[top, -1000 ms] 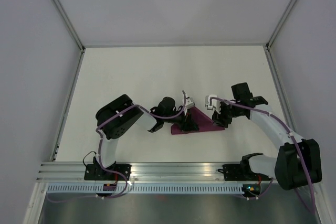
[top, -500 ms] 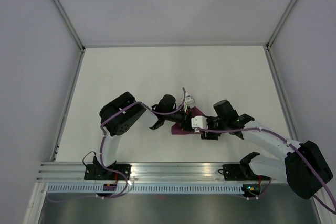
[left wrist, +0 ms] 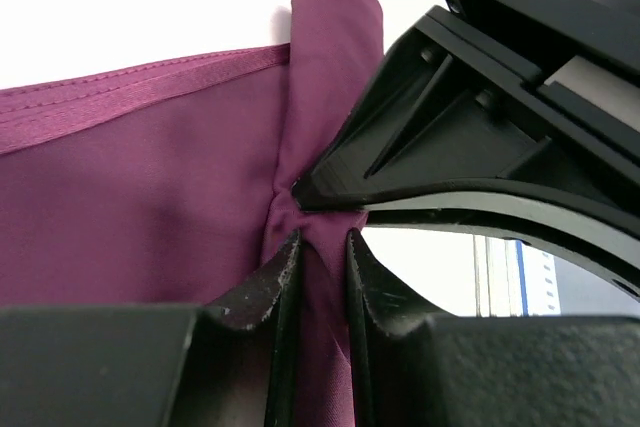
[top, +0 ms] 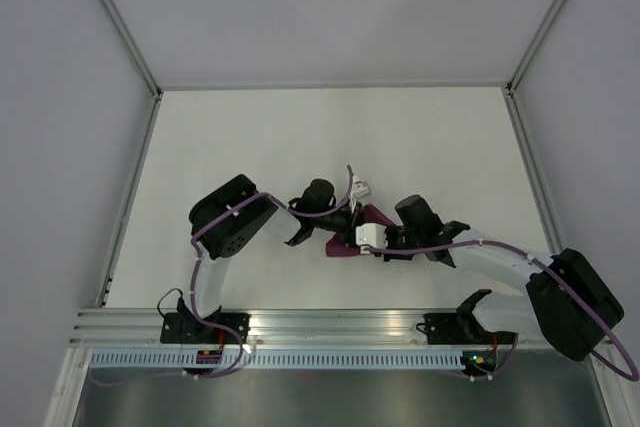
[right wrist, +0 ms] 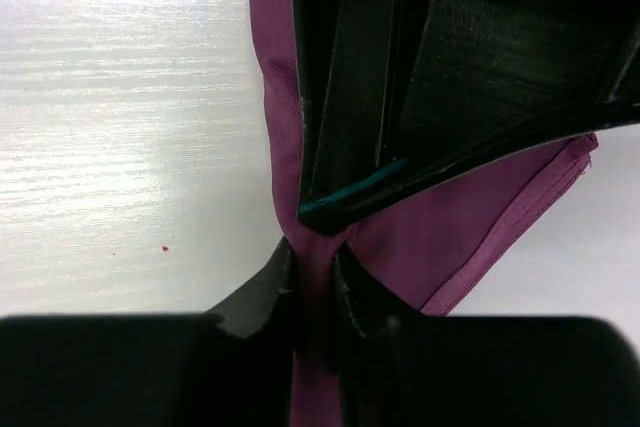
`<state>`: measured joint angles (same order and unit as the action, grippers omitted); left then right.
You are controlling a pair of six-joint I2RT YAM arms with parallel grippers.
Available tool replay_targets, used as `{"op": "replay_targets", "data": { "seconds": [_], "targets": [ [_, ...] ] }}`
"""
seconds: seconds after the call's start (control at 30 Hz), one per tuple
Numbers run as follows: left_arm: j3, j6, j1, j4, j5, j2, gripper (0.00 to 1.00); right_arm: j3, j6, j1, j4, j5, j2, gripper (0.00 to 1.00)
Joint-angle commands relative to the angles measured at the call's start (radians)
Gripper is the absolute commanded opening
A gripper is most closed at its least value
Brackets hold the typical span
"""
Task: Fold the napkin, place the utensils inside, and roll it up
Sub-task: Roll the napkin with the utensil
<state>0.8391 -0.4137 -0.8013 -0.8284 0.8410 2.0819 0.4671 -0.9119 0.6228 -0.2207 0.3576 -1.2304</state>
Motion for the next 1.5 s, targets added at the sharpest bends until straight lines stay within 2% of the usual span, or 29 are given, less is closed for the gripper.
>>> {"op": "replay_targets", "data": {
  "seconds": [0.0, 0.07, 0.23, 0.4, 0.43, 0.63, 0.77, 0.87, 0.97, 1.03, 1.07, 1.1, 1.2, 1.23, 1.37, 1.47],
  "targets": [
    [-0.057, 0.007, -0.009, 0.247, -0.052, 0.037, 0.26, -0.001, 0.01, -0.001, 0.029, -0.074, -0.053, 0.17],
    [-0.06, 0.015, -0.007, 0.247, -0.068, 0.006, 0.36, 0.01, 0.008, -0.001, 0.015, -0.072, -0.078, 0.15],
    [-0.083, 0.044, 0.004, 0.249, -0.169, -0.081, 0.45, 0.087, -0.002, -0.001, -0.103, -0.034, -0.15, 0.08],
    [-0.126, 0.05, 0.025, 0.23, -0.284, -0.183, 0.5, 0.157, -0.018, -0.014, -0.202, 0.015, -0.227, 0.07],
    [-0.133, 0.052, 0.033, 0.226, -0.304, -0.219, 0.56, 0.171, -0.021, -0.017, -0.219, 0.032, -0.24, 0.07],
    [-0.218, 0.064, 0.073, 0.203, -0.517, -0.363, 0.57, 0.301, -0.067, -0.054, -0.383, 0.124, -0.383, 0.05],
    [-0.345, 0.061, 0.099, 0.109, -0.73, -0.486, 0.6, 0.413, -0.111, -0.093, -0.524, 0.174, -0.477, 0.05],
    [-0.418, 0.094, 0.097, 0.069, -0.838, -0.592, 0.62, 0.5, -0.146, -0.123, -0.621, 0.211, -0.553, 0.05],
    [-0.48, 0.168, 0.097, -0.007, -0.826, -0.672, 0.63, 0.583, -0.169, -0.156, -0.698, 0.247, -0.63, 0.05],
    [-0.5, 0.214, 0.079, -0.057, -0.824, -0.706, 0.62, 0.642, -0.186, -0.178, -0.747, 0.26, -0.685, 0.05],
    [-0.526, 0.283, 0.067, -0.08, -0.83, -0.73, 0.62, 0.662, -0.189, -0.185, -0.761, 0.265, -0.704, 0.05],
    [-0.538, 0.326, 0.016, -0.124, -0.867, -0.741, 0.63, 0.679, -0.191, -0.19, -0.775, 0.271, -0.74, 0.05],
    [-0.534, 0.472, -0.077, -0.121, -0.957, -0.75, 0.68, 0.752, -0.196, -0.207, -0.821, 0.279, -0.811, 0.05],
    [-0.529, 0.504, -0.103, -0.121, -0.985, -0.743, 0.73, 0.781, -0.196, -0.212, -0.842, 0.28, -0.826, 0.05],
    [-0.463, 0.663, -0.226, -0.09, -1.046, -0.665, 0.74, 0.835, -0.193, -0.215, -0.861, 0.284, -0.88, 0.04],
    [-0.413, 0.728, -0.295, -0.071, -1.051, -0.582, 0.74, 0.863, -0.18, -0.218, -0.864, 0.287, -0.908, 0.04]
  ]
}}
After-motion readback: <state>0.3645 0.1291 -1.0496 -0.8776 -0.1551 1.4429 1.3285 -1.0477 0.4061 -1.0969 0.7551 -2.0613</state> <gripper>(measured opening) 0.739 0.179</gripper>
